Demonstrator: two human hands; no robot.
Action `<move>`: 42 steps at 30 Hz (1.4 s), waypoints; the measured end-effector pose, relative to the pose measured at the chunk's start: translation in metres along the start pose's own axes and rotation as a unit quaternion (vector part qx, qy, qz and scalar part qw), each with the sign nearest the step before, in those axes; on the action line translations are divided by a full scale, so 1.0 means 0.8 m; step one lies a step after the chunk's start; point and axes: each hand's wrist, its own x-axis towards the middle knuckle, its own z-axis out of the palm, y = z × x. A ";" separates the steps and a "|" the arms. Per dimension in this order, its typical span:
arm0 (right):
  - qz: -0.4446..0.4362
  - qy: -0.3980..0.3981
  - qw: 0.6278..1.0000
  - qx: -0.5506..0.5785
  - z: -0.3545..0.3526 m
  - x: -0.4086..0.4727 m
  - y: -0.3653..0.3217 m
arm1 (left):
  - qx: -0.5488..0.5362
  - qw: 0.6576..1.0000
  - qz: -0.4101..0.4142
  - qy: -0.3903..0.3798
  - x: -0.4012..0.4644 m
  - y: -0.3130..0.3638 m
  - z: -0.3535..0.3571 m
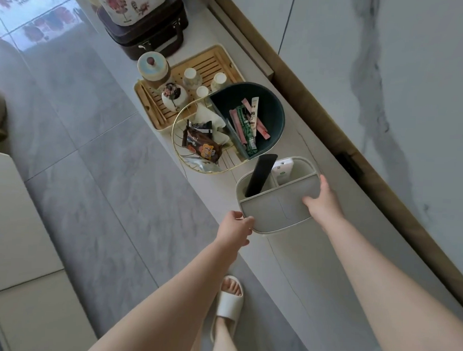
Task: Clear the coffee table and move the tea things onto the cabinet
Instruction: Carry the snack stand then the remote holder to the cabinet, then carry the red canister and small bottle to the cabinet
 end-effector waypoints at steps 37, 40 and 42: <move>-0.318 -0.334 0.802 -0.378 0.570 -0.553 -0.248 | -0.277 0.916 -0.079 0.278 -0.219 -0.390 -0.613; -0.343 -0.351 0.775 -0.398 0.620 -0.599 -0.268 | -0.295 0.899 -0.093 0.311 -0.242 -0.431 -0.669; -0.363 -0.361 0.755 -0.409 0.650 -0.625 -0.282 | -0.311 0.886 -0.100 0.330 -0.256 -0.451 -0.698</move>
